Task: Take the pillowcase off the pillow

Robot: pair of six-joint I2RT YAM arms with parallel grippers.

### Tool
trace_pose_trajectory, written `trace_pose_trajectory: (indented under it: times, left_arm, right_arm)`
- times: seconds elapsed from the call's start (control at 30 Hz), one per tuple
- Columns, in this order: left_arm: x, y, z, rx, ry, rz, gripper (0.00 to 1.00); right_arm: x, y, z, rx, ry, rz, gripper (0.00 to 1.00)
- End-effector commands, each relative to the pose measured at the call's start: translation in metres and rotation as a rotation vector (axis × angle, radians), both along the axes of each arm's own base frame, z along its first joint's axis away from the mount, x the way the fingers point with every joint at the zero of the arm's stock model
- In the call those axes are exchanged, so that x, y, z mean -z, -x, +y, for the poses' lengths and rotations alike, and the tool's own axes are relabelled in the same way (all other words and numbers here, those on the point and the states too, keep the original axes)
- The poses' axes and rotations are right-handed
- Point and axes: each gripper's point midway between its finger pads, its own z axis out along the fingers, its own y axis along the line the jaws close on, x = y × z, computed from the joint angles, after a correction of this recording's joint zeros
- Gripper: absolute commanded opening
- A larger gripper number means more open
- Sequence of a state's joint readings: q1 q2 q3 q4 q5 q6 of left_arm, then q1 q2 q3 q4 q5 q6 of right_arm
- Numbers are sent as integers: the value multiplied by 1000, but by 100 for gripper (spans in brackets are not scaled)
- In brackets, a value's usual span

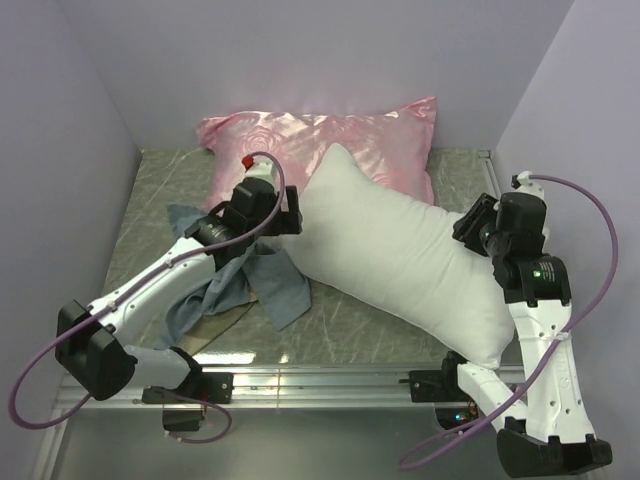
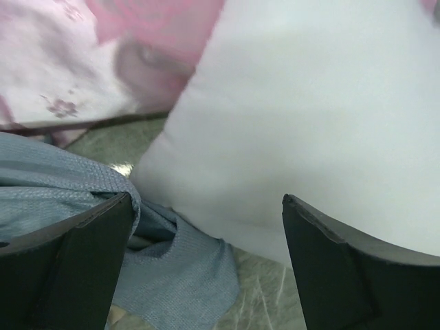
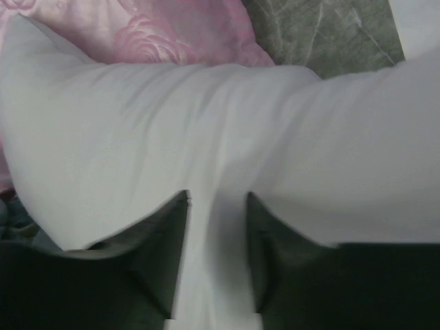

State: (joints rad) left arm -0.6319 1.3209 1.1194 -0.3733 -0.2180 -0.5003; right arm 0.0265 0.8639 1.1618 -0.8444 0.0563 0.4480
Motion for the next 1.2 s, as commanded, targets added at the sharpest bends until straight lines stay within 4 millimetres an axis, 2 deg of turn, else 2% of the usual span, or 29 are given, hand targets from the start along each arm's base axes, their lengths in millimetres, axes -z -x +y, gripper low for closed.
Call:
trace_pose_trajectory:
  times: [0.0, 0.1, 0.2, 0.27, 0.3, 0.37, 0.4, 0.47, 0.5, 0.53, 0.57, 0.67, 0.7, 0.73, 0.77, 0.8, 0.83, 0.87, 0.9, 0.93, 0.97, 1.0, 1.03, 1.07, 1.1, 1.13, 1.17]
  left_arm:
    - [-81, -8, 26, -178, 38, -159, 93]
    - [-96, -2, 37, -222, 24, -163, 93]
    - [-114, 8, 41, -212, 49, -183, 93]
    - [-134, 12, 56, -254, 41, -233, 93]
    - [-153, 16, 66, -280, 27, -265, 94]
    - [-175, 16, 84, -333, -28, -316, 99]
    - [-203, 18, 99, -389, -31, -362, 99]
    - [-222, 15, 105, -412, -79, -387, 99]
    - [-252, 19, 115, -456, -56, -435, 99]
    - [-252, 13, 114, -461, -93, -424, 99]
    - [-273, 15, 119, -470, -91, -458, 99]
    - [-270, 4, 113, -461, -145, -429, 99]
    - [-269, -1, 106, -410, -134, -418, 99]
    - [-249, -11, 66, -213, -94, -354, 99]
    - [-221, -18, 62, -153, -115, -260, 99]
    - [-187, -24, 50, -99, -146, -165, 99]
    - [-140, -30, 41, -77, -210, -42, 99]
    - [-116, -27, 34, -87, -220, 9, 99]
    - [-55, -19, 38, -104, -303, 99, 99]
    - [-51, -8, 43, -120, -280, 76, 99]
    - [-38, -2, 44, -137, -237, 89, 99]
    - [-13, 2, 50, -162, -227, 92, 99]
    - [-24, 11, 59, -186, -182, 60, 99]
    - [-13, 16, 71, -250, -168, 78, 99]
    - [-14, 22, 80, -289, -164, 77, 99]
    - [-27, 30, 87, -312, -125, 42, 99]
    - [-22, 37, 93, -327, -117, 43, 99]
  right_arm:
    - [-45, -6, 2, -12, -1, -138, 54]
    - [-47, -4, 1, -5, 4, -138, 68]
    - [-52, -5, 8, -40, -15, -145, 70]
    - [-54, -6, 10, -48, -18, -148, 71]
    - [-55, -6, 11, -54, -23, -150, 72]
    - [-58, -7, 14, -61, -32, -159, 72]
    - [-59, -8, 16, -65, -39, -164, 72]
    - [-65, -7, 22, -91, -56, -178, 74]
    - [-66, -7, 24, -98, -61, -183, 74]
    - [-67, -7, 26, -102, -63, -181, 75]
    - [-71, -6, 28, -112, -67, -188, 75]
    - [-72, -4, 34, -140, -77, -192, 75]
    - [-72, -3, 38, -154, -87, -194, 75]
    - [-72, -2, 41, -167, -92, -203, 75]
    - [-66, -2, 45, -180, -96, -191, 75]
    - [-63, -2, 47, -186, -100, -186, 75]
    - [-58, -3, 49, -192, -100, -175, 75]
    - [-49, -2, 53, -204, -98, -158, 75]
    - [-45, -2, 52, -193, -92, -155, 75]
    - [-36, -1, 52, -194, -90, -143, 75]
    - [-33, 0, 57, -208, -89, -146, 75]
    - [-30, 0, 58, -211, -92, -141, 75]
    - [-21, 0, 60, -214, -91, -124, 75]
    - [-19, -1, 63, -221, -92, -122, 75]
    - [-17, 1, 68, -239, -94, -119, 75]
    - [-15, 2, 71, -245, -96, -117, 75]
    - [-12, 2, 70, -236, -88, -117, 75]
